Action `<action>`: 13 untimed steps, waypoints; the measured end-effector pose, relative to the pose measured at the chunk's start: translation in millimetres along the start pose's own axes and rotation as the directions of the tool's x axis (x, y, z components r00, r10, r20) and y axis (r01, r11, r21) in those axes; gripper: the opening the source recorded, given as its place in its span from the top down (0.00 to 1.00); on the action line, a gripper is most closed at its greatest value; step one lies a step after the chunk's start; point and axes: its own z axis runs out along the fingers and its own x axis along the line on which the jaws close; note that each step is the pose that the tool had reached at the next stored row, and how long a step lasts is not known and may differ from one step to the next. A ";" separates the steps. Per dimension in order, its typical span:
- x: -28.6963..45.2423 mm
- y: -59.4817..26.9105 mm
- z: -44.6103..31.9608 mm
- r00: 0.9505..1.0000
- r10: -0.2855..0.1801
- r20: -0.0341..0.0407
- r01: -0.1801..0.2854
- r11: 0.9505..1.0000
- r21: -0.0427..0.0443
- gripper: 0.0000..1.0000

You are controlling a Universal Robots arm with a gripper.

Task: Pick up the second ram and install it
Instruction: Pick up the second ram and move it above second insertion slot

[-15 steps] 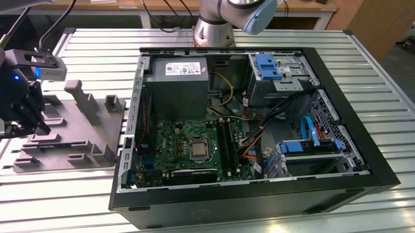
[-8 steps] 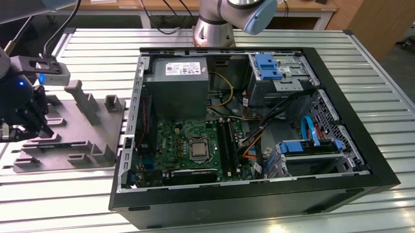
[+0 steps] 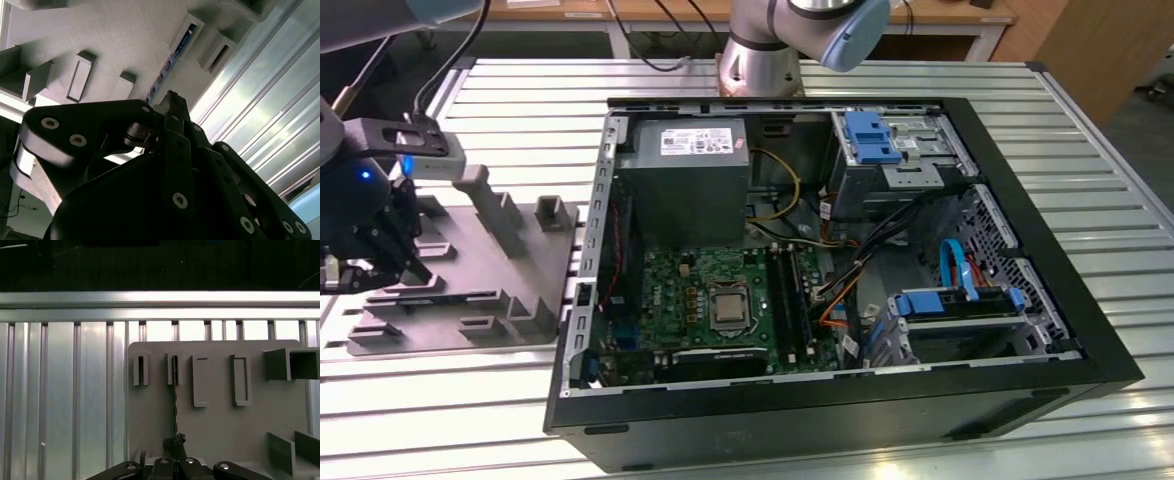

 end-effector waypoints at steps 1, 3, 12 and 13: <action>0.0 -0.1 0.9 1.000 0.000 0.000 0.000 1.000 0.001 0.90; -0.4 0.3 2.6 1.000 0.000 0.000 0.000 1.000 0.001 0.90; -4.2 7.8 13.8 1.000 0.000 -0.002 0.000 1.000 0.012 0.90; -4.4 8.8 15.4 1.000 0.000 -0.002 0.000 1.000 0.013 0.90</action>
